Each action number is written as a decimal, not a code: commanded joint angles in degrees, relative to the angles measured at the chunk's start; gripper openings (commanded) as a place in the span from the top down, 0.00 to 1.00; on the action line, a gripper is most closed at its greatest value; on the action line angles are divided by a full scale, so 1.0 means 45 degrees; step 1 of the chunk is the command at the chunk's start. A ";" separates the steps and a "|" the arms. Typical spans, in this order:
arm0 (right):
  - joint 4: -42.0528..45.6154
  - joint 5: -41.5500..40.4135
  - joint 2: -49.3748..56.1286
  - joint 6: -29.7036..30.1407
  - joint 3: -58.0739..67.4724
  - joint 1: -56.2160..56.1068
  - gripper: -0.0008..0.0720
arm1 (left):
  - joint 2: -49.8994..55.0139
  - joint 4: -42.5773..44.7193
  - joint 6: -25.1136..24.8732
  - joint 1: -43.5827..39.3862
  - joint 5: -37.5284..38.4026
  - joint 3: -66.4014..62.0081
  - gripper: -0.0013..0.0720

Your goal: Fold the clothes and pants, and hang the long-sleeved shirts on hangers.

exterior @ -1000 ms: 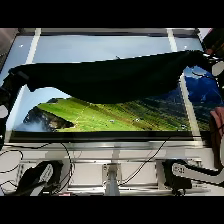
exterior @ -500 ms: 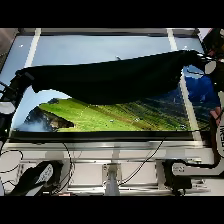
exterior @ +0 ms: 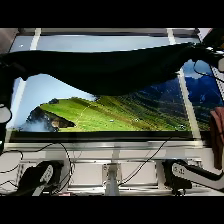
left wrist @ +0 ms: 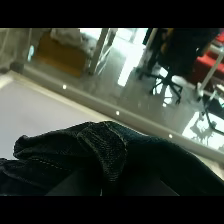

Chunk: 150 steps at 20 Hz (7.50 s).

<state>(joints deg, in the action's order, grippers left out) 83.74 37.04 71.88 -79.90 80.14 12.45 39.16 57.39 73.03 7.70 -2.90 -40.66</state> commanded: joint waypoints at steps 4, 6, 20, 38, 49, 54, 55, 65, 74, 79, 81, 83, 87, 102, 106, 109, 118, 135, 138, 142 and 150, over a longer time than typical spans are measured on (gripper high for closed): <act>0.0209 0.3531 -0.4012 0.0559 0.0097 0.0117 0.93 | -0.3521 0.1156 0.0000 -0.0049 0.3147 -0.0034 0.95; 0.0160 0.3405 -0.4347 0.0534 0.0097 0.0117 0.93 | -0.3487 0.1151 0.0272 -0.0049 0.3701 0.0049 0.95; -0.4153 -0.3196 0.4726 0.0151 -0.0403 -0.0272 0.93 | 0.5940 -0.2574 0.1943 -0.1632 -0.4454 0.1540 0.94; -0.3895 0.3036 0.3891 0.0384 -0.0413 0.3929 0.44 | 0.4818 -0.0515 -0.0165 -0.1894 -0.6834 0.0039 0.01; -0.7431 0.5285 0.5906 0.1549 -0.2487 0.3818 0.04 | 0.3657 -0.0559 -0.1098 -0.1851 -0.6717 0.0107 0.01; -0.7800 0.2074 0.6348 0.0733 -0.2492 0.2501 0.06 | 0.3657 -0.0559 -0.1093 -0.1851 -0.6722 0.0112 0.01; -0.7800 0.1535 0.6358 0.0437 -0.2492 0.2370 0.06 | 0.3657 -0.0559 -0.1093 -0.1851 -0.6717 0.0117 0.01; -0.7402 0.0019 0.6037 0.0340 -0.2467 0.2278 0.93 | 0.3589 -0.0559 -0.1098 -0.1851 -0.4537 0.0126 0.02; -0.3283 0.3196 0.2249 -0.0112 -0.2467 0.3512 0.93 | 0.0792 -0.0549 -0.0049 0.1190 0.5999 0.0126 0.72; -0.3211 0.3186 0.1064 -0.0029 -0.2467 0.3837 0.93 | 0.1127 0.1812 0.3342 0.4469 1.1570 0.0432 0.46; -0.3206 0.3249 0.1117 -0.0024 -0.2472 0.3813 0.93 | 0.1530 0.2113 0.3779 0.5207 1.2050 0.1015 0.02; -0.3220 0.3249 0.1117 -0.0029 -0.2482 0.3808 0.93 | 0.2108 0.2108 0.3774 0.5348 1.2177 0.1583 0.02; -0.3215 0.3249 0.1117 -0.0029 -0.2482 0.3813 0.93 | 0.3750 0.1846 0.3677 0.5255 1.1856 0.2108 0.07; -0.3215 0.3220 0.1117 -0.0005 -0.2482 0.3808 0.93 | 0.6470 -0.3594 0.0568 0.4949 0.7208 0.2103 0.24; -0.3215 0.3245 0.1117 -0.0005 -0.2482 0.3813 0.93 | 0.7184 -0.3531 0.0384 0.3750 0.6479 0.2093 0.30; -0.3215 0.3249 0.1117 -0.0005 -0.2482 0.3813 0.93 | 0.7193 -0.3536 0.0325 0.3201 0.4823 0.2089 0.39; -0.3215 0.4148 0.1073 0.0000 -0.2463 0.3813 0.93 | 0.7053 -0.3730 0.0325 0.2254 0.3691 0.1384 0.94; 0.1263 0.9641 0.0359 0.0015 0.1234 0.3813 0.93 | 0.2594 -0.0719 0.1195 0.5149 0.8937 -0.1656 0.95; 0.1719 1.1550 0.0801 0.0359 0.1219 0.3813 0.93 | 0.2594 0.2963 0.2735 0.5935 1.1759 -0.1656 0.95; 0.1744 1.2653 0.1282 0.0359 0.0767 0.3813 0.93 | 0.2773 0.6241 0.3303 0.6018 1.4430 -0.1656 0.95; 0.1938 1.3561 0.1370 0.1311 -0.1826 0.3823 0.93 | 0.4838 0.6630 0.2424 0.6008 1.7267 -0.1651 0.95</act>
<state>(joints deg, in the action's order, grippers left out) 91.96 97.06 77.89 -75.33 76.09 29.61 57.45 85.71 85.54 34.68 68.99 -48.10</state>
